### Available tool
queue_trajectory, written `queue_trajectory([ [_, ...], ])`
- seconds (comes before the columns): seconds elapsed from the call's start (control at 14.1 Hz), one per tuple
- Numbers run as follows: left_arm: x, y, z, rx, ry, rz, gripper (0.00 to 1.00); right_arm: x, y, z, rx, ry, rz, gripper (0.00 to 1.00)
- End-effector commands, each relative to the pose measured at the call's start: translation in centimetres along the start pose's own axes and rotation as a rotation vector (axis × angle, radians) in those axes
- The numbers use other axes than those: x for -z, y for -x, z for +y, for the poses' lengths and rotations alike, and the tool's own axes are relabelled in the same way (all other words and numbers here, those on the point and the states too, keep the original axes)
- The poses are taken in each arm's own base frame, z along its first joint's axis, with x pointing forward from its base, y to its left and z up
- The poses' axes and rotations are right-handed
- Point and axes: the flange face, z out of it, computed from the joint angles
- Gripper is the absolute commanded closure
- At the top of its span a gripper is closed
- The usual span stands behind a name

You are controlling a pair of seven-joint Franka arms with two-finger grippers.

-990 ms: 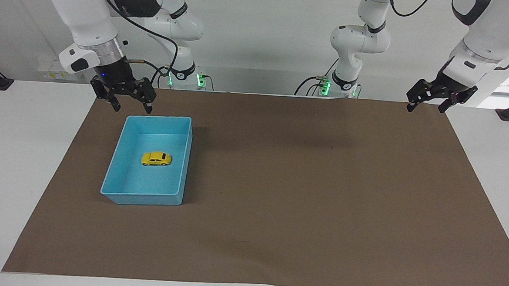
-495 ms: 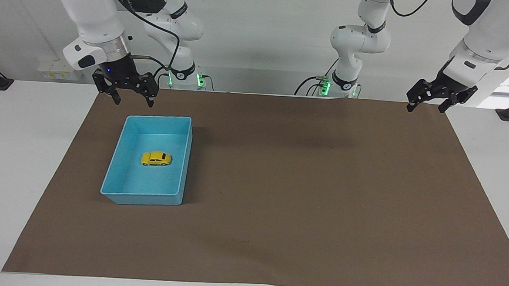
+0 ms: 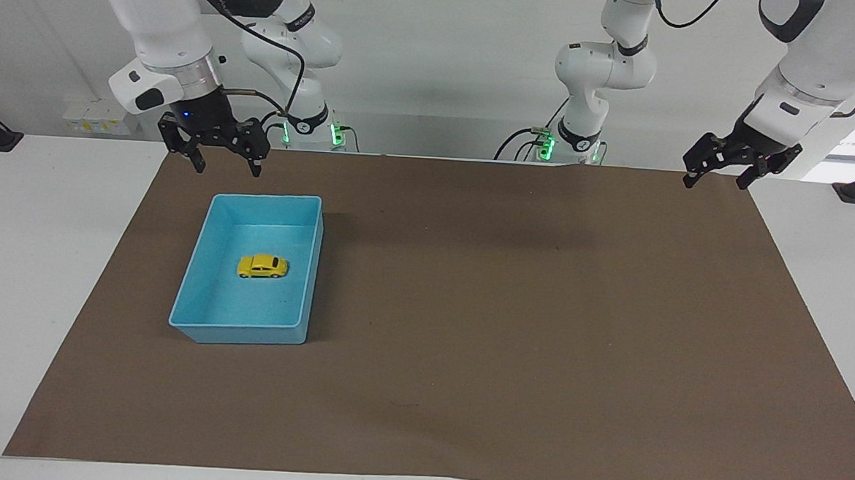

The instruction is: Wind up and store yellow beetle car

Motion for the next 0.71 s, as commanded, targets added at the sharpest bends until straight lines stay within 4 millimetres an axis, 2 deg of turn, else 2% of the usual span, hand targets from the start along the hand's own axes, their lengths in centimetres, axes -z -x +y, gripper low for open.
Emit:
queue_trajectory([
  [0.0, 0.4, -0.2, -0.2, 0.012, 0.004, 0.007, 0.0, 0.5, 0.4, 0.5, 0.005, 0.014, -0.005, 0.0],
  [0.64, 0.3, -0.2, -0.1, 0.012, 0.006, 0.006, 0.0, 0.7, 0.7, -0.8, 0.027, 0.003, 0.0, 0.0],
])
